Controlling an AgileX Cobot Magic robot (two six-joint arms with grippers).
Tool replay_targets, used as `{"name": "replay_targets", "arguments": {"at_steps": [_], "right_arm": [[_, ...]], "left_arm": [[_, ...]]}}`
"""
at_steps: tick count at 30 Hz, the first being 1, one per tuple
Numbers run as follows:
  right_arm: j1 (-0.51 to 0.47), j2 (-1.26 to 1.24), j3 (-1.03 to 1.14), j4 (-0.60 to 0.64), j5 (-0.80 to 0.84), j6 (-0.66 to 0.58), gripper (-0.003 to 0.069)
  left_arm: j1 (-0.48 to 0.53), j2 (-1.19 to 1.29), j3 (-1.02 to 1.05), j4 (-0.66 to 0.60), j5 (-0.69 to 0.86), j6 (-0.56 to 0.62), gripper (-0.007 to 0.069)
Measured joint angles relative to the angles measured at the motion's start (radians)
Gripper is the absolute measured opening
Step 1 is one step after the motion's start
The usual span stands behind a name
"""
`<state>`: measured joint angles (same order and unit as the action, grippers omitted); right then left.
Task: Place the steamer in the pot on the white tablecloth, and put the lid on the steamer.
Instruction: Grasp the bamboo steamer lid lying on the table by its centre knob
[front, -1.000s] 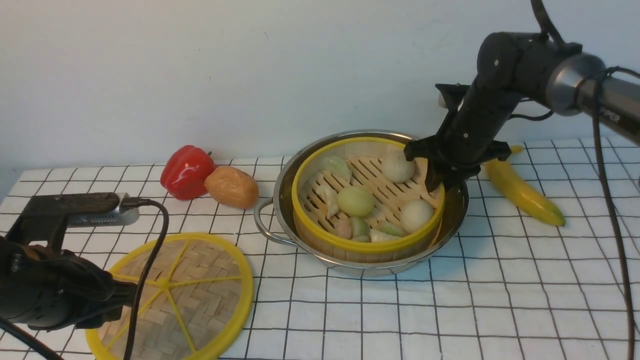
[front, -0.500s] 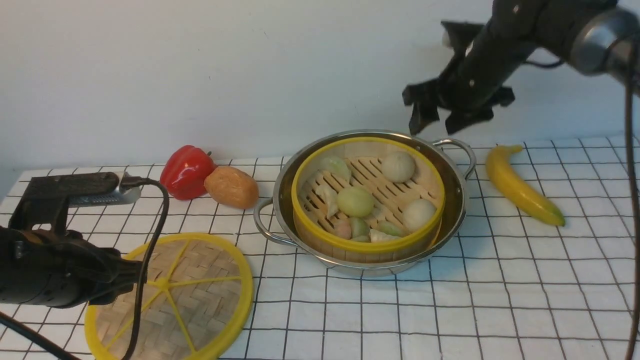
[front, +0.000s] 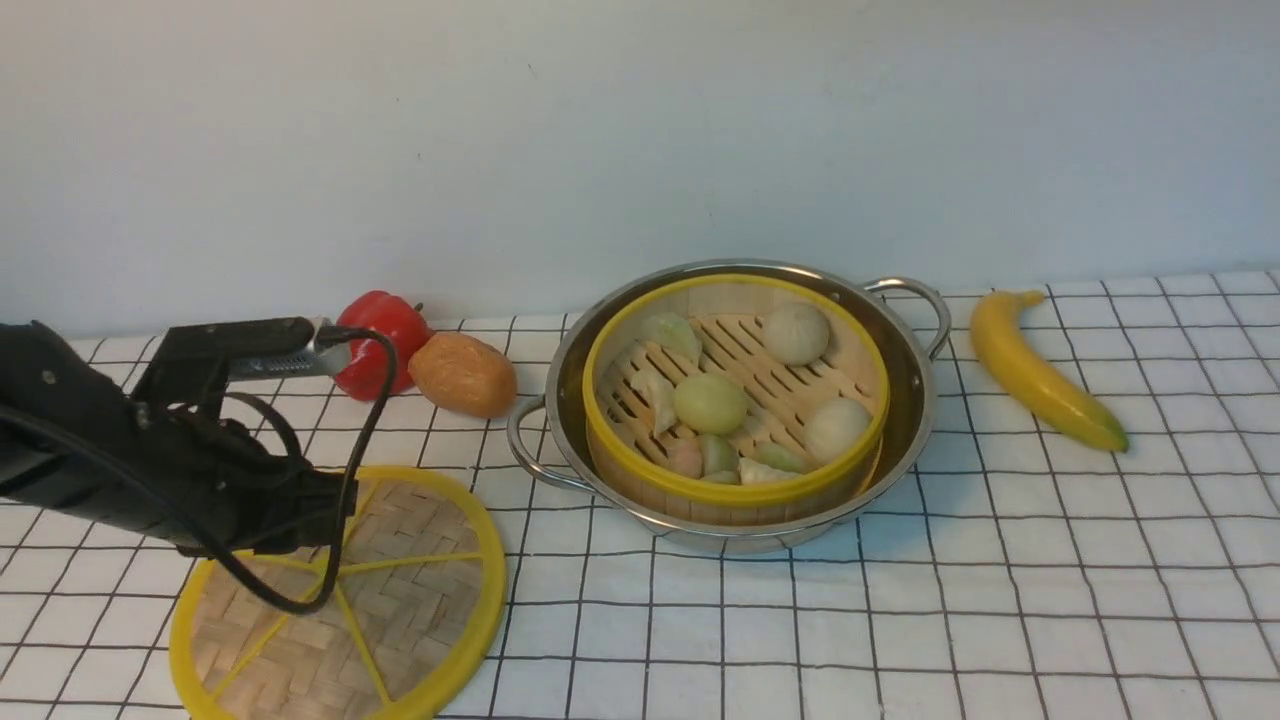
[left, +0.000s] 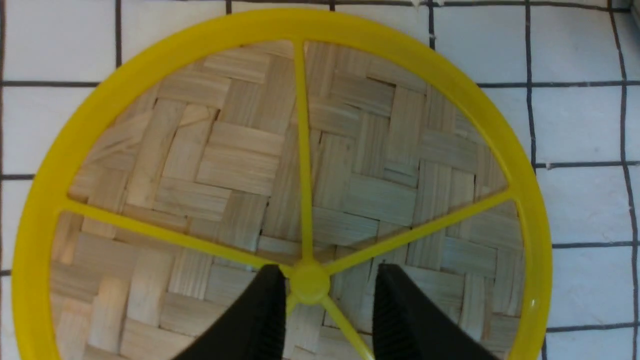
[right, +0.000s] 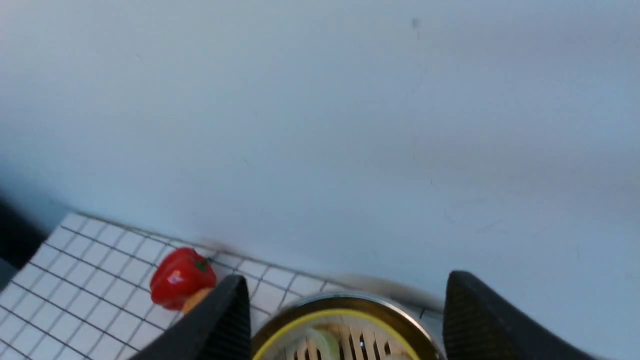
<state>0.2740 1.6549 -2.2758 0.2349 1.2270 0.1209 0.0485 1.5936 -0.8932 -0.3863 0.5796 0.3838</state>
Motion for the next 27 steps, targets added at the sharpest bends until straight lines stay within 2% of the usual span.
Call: {"name": "replay_targets", "arguments": {"at_steps": [7, 20, 22, 25, 27], "right_arm": [[0.0, -0.213, -0.002, 0.015, 0.0, -0.037, 0.0501], [0.0, -0.307, -0.003, 0.069, 0.002, -0.044, 0.0501], [0.0, -0.309, -0.003, 0.071, 0.002, -0.044, 0.0501], [0.0, -0.311, -0.003, 0.076, 0.003, -0.044, 0.0501], [0.0, -0.311, -0.003, 0.076, 0.003, -0.044, 0.0501]], "left_arm": [[0.0, 0.074, -0.012, 0.004, 0.016, 0.0, 0.0243], [0.0, 0.146, -0.02, 0.005, -0.01, 0.0, 0.0238], [0.0, 0.146, -0.02, 0.005, -0.011, 0.0, 0.0209], [0.0, 0.134, -0.021, 0.01, -0.01, 0.0, 0.0118], [-0.001, 0.121, -0.021, 0.027, -0.008, 0.0, 0.0117]]}}
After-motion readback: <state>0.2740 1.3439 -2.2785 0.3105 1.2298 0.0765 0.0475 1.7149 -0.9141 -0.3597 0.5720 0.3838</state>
